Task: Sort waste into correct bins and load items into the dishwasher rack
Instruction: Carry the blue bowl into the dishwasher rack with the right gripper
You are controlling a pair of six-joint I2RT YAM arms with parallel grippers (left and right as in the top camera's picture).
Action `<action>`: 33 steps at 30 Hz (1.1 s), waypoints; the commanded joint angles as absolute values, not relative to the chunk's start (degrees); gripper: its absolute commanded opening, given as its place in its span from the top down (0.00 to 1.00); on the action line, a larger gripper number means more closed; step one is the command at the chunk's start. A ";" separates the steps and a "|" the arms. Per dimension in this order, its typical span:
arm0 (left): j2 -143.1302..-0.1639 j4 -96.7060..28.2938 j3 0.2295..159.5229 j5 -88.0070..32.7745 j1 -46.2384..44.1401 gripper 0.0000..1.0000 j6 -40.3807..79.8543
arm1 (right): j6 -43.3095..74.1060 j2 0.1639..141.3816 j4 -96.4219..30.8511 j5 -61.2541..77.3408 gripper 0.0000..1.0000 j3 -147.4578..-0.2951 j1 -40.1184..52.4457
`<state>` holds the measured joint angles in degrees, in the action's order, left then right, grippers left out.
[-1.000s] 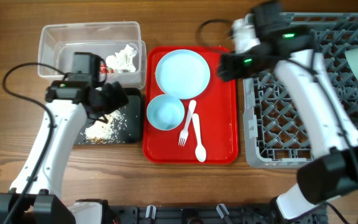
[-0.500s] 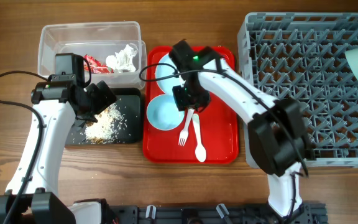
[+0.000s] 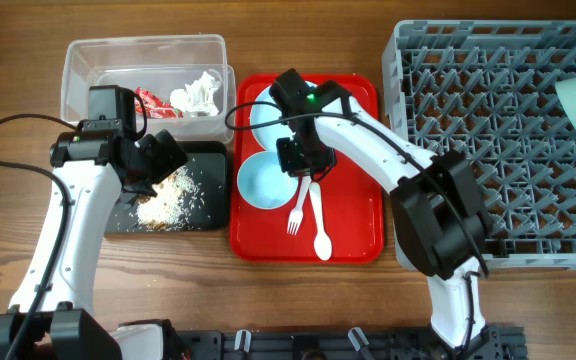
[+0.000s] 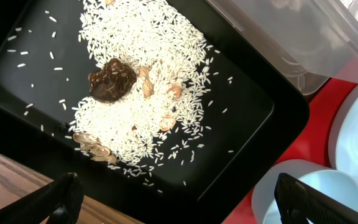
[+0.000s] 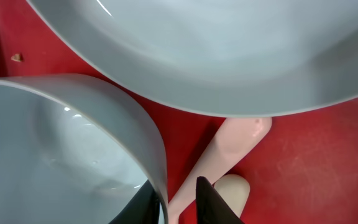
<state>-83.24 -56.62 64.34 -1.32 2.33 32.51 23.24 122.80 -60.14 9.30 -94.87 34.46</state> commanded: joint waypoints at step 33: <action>-82.30 -55.55 64.51 -0.56 2.63 0.01 33.50 | -18.06 107.85 -17.43 -70.91 0.96 -97.76 -4.69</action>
<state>-83.22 -55.70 64.34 -1.32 2.33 32.53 -15.86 103.20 -19.79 -61.08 -97.54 -2.68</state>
